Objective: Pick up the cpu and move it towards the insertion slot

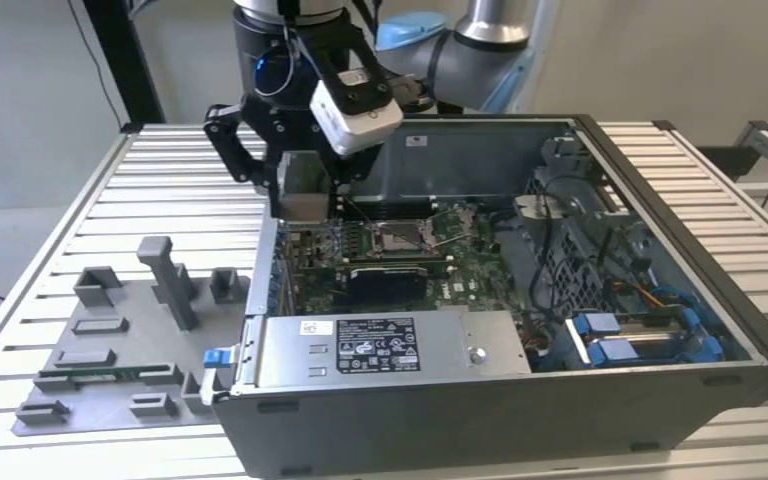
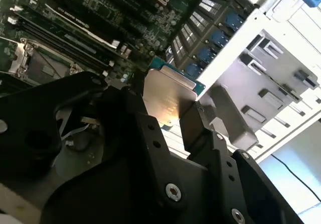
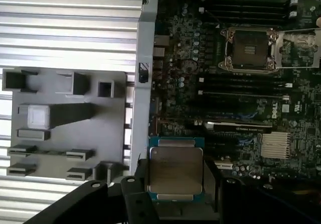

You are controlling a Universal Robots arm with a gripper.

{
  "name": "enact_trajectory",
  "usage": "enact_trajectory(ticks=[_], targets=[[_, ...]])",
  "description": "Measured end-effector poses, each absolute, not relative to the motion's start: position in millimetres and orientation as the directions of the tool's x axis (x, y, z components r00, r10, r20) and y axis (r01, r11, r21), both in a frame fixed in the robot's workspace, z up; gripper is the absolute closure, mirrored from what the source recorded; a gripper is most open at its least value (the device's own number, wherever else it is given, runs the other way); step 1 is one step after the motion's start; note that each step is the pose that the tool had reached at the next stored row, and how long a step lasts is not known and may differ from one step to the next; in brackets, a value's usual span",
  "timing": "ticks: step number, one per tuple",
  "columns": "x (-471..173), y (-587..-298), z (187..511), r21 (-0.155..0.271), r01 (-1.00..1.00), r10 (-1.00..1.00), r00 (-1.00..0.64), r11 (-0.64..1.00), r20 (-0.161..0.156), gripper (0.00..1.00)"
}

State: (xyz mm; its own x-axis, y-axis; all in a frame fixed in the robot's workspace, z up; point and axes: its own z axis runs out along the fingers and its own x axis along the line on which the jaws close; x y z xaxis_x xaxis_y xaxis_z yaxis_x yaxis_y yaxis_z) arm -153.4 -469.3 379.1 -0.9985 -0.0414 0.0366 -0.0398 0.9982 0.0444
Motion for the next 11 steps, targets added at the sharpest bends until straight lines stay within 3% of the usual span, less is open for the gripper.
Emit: enact_trajectory(ticks=[11], targets=[[-103, -469, 379, 0.044, -0.04, -0.041, -0.998, 0.998, 0.038, 1.0]])
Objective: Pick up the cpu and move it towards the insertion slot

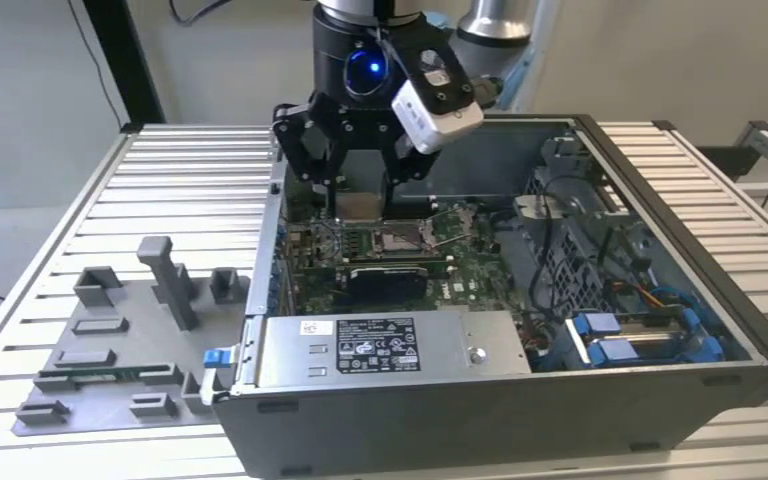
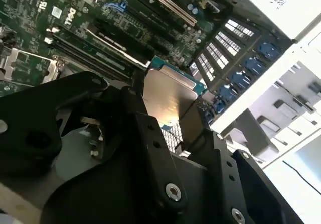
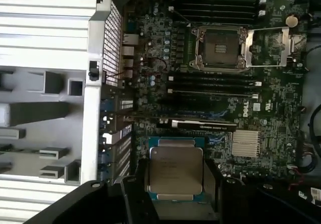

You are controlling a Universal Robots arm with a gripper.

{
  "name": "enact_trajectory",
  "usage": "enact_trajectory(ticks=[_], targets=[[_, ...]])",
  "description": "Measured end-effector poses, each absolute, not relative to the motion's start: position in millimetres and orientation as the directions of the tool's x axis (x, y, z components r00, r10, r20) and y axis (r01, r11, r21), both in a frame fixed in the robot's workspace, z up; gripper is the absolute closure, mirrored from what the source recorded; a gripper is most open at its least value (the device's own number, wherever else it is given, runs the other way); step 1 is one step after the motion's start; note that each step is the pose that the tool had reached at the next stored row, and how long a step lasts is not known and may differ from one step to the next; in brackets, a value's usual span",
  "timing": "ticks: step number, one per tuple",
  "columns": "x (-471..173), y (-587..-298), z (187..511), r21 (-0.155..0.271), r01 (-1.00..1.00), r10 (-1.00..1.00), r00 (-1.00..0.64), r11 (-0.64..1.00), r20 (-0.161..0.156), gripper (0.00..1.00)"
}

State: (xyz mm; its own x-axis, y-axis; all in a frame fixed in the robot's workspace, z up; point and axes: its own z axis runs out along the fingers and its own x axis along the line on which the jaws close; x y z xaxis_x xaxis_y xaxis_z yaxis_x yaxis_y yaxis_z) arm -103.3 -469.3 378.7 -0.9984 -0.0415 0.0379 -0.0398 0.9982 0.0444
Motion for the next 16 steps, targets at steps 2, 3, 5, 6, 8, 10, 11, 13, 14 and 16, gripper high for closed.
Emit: enact_trajectory(ticks=[2, 3, 5, 6, 8, 10, 11, 13, 14, 16], targets=[[-94, -469, 379, 0.044, -0.04, -0.041, -0.998, 0.998, 0.038, 1.0], [-90, -469, 379, 0.044, -0.04, -0.041, -0.998, 0.998, 0.038, 1.0], [-81, -469, 378, 0.044, -0.04, -0.041, -0.998, 0.998, 0.038, 1.0], [-76, -469, 378, 0.044, -0.04, -0.041, -0.998, 0.998, 0.038, 1.0], [-67, -469, 378, 0.044, -0.04, -0.041, -0.998, 0.998, 0.038, 1.0], [-58, -469, 378, 0.045, -0.04, -0.041, -0.998, 0.998, 0.038, 1.0], [-53, -469, 378, 0.044, -0.04, -0.041, -0.998, 0.998, 0.038, 1.0], [-44, -469, 378, 0.044, -0.04, -0.041, -0.998, 0.998, 0.038, 1.0], [-41, -469, 378, 0.044, -0.039, -0.04, -0.998, 0.998, 0.039, 1.0], [-38, -469, 378, 0.043, -0.031, -0.032, -0.999, 0.999, 0.038, 1.0]])
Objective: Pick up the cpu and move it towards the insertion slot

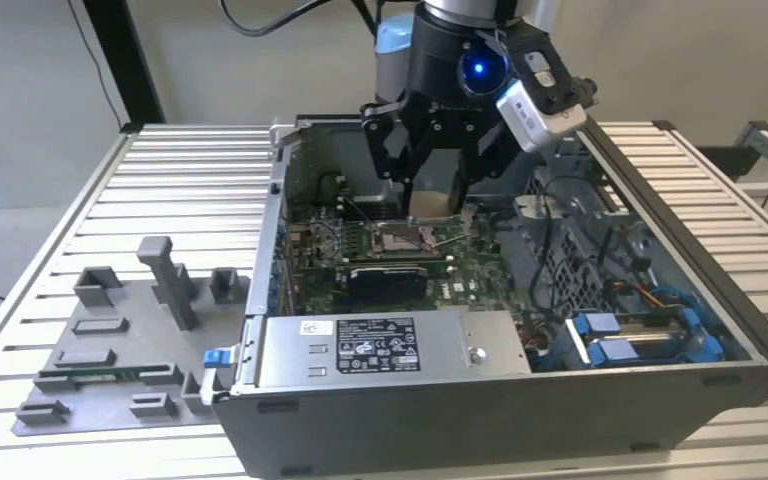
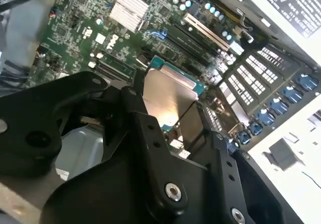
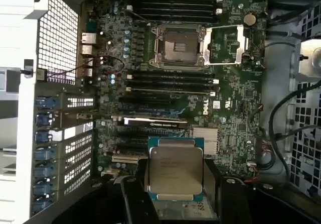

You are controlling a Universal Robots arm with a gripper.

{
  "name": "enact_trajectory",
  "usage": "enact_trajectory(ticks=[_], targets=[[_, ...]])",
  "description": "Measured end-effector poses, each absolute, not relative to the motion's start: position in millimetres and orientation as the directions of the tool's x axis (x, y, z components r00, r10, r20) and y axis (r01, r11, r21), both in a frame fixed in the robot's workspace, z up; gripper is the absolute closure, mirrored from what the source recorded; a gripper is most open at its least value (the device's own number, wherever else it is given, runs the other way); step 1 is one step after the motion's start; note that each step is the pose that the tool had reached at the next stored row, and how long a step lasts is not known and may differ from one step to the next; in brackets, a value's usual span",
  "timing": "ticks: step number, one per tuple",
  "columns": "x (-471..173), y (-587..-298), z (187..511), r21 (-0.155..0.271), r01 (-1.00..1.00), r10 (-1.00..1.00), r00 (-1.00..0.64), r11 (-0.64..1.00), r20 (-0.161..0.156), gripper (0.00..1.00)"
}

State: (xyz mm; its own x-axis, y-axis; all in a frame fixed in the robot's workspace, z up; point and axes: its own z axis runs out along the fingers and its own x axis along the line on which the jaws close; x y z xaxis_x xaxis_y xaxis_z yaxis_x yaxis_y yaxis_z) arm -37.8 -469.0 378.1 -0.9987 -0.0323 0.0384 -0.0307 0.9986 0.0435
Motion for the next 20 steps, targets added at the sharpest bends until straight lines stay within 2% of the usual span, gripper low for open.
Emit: enact_trajectory(ticks=[12, 20], targets=[[-35, -466, 378, 0.042, 0.005, 0.003, -0.999, 0.999, 0.038, 1.0], [-38, -440, 378, 0.041, 0.004, 0.003, -0.999, 0.999, 0.039, 1.0]])
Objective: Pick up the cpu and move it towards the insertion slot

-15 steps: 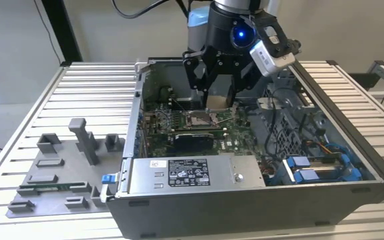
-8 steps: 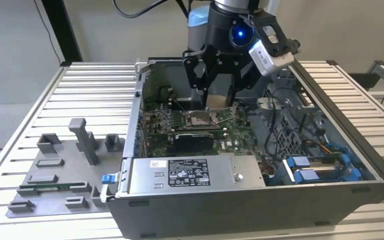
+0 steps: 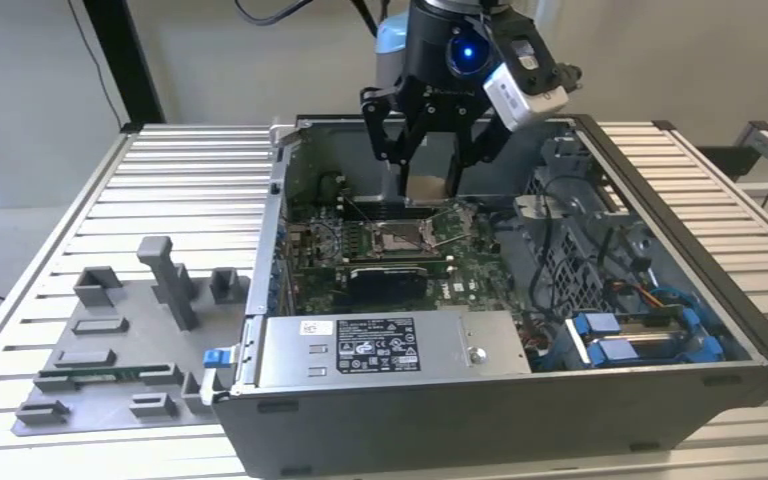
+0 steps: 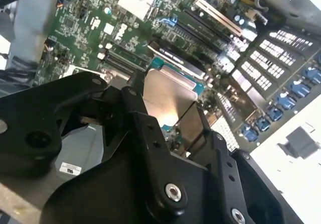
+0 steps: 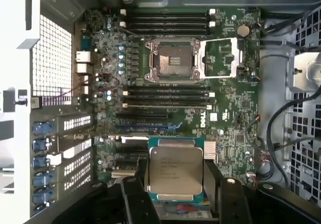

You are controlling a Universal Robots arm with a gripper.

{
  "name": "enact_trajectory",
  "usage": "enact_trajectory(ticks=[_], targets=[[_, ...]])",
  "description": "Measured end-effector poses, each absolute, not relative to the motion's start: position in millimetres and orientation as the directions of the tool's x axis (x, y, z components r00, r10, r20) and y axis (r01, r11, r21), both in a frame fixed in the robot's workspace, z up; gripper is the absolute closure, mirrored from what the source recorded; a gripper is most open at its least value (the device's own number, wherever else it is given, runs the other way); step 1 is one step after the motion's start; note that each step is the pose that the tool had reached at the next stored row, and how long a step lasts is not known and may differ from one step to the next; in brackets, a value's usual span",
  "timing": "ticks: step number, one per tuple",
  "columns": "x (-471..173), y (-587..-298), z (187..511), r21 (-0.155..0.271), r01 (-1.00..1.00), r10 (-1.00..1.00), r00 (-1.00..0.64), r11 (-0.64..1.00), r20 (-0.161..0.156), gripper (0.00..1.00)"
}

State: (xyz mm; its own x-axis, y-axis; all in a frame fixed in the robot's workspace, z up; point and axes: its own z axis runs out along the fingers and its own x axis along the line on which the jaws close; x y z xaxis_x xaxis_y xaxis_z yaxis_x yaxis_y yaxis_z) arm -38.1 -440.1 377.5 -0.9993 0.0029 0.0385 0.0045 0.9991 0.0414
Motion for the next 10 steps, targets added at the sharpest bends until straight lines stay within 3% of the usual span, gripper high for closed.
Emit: enact_trajectory(ticks=[10], targets=[[-46, -405, 377, 0.041, 0.005, 0.003, -0.999, 0.999, 0.037, 1.0]])
